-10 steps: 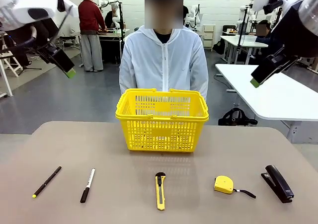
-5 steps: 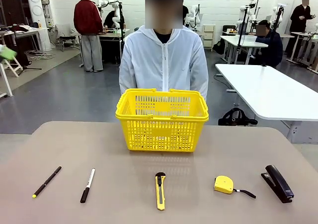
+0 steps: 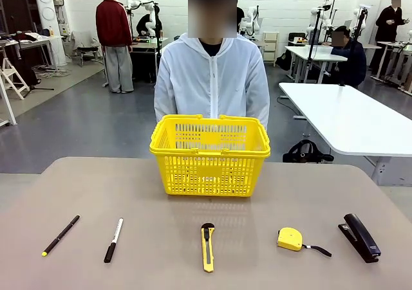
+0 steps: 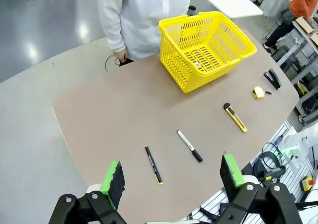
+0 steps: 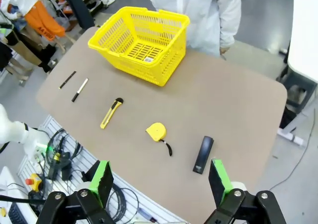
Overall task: Place the items the person wants into the basket.
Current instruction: Pick up the item the person points to and place it in the Market Basket.
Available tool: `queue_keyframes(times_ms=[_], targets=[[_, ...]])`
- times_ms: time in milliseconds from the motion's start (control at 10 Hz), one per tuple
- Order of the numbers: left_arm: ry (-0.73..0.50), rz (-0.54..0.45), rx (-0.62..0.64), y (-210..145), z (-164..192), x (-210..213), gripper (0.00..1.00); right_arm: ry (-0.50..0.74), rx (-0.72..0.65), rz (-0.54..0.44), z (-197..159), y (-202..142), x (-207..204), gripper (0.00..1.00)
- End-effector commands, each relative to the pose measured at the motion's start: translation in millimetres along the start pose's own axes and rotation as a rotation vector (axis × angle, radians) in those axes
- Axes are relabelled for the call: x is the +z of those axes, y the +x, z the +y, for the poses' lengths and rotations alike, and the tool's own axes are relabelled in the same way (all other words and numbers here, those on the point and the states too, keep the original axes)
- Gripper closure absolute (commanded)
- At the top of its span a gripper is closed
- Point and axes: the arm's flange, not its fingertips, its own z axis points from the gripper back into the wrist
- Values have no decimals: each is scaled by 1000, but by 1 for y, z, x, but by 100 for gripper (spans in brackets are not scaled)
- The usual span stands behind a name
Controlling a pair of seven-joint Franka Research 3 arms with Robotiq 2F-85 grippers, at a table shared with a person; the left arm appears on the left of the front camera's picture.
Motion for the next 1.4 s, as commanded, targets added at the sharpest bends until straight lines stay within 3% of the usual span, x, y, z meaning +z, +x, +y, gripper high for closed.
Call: queue_keyframes(times_ms=[0,1300], targets=[[-5,-17,0,0,2,4,0,-10,20,-6,5,-3,4,0],[-5,-17,0,0,2,4,0,-10,20,-6,5,-3,4,0]])
